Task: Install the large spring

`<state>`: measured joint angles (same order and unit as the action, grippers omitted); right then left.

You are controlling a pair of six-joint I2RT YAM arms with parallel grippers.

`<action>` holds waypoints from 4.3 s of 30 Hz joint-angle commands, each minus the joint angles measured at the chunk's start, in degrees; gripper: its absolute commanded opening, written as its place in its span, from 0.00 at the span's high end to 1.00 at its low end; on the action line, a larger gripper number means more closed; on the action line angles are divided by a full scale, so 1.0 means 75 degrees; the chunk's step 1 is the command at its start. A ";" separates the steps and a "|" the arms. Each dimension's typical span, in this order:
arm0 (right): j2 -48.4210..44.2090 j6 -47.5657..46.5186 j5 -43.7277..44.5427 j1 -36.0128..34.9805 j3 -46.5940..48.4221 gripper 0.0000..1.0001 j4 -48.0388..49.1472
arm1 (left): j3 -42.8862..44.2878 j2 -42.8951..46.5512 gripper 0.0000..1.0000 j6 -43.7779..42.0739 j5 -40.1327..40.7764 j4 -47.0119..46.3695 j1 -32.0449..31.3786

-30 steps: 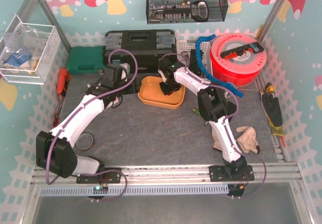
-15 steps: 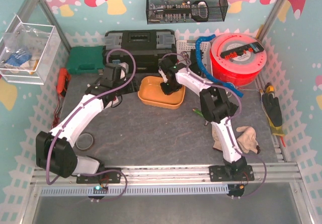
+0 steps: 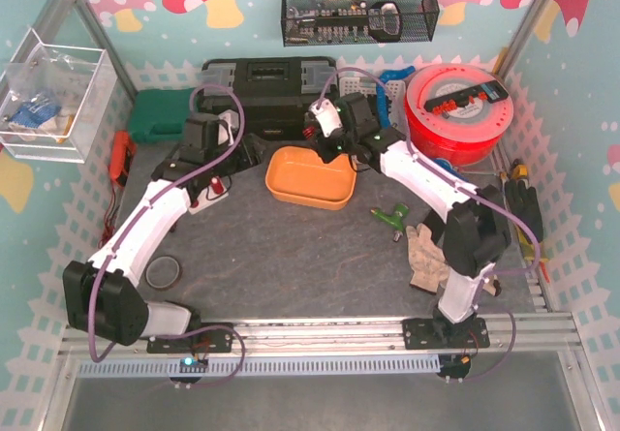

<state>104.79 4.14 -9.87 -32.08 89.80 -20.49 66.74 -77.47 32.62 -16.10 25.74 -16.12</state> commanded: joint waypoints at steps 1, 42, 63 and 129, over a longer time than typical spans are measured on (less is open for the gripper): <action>-0.0342 -0.0703 -0.1161 -0.0074 -0.0538 1.00 0.1594 | 0.0382 0.0038 0.30 0.0174 -0.1228 -0.0486 0.0028; -0.1299 -0.2819 -0.1136 -0.1242 -0.1735 1.00 0.3055 | 0.1050 -0.1058 0.53 0.0807 -0.3359 -0.0818 0.0060; -0.1723 -0.1700 -0.0034 -0.1304 -0.2690 0.10 0.3431 | 0.0922 -0.0592 1.00 0.0530 -0.2098 -0.0159 0.0682; -0.3986 0.0310 0.1994 -0.1008 -0.4016 0.01 0.2310 | 0.0936 -0.3504 1.00 -0.1802 0.3610 -0.1508 0.3650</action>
<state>74.26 6.92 4.12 -39.77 57.95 -3.40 72.36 -102.32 19.66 11.92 15.38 10.72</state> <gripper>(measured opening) 0.987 0.302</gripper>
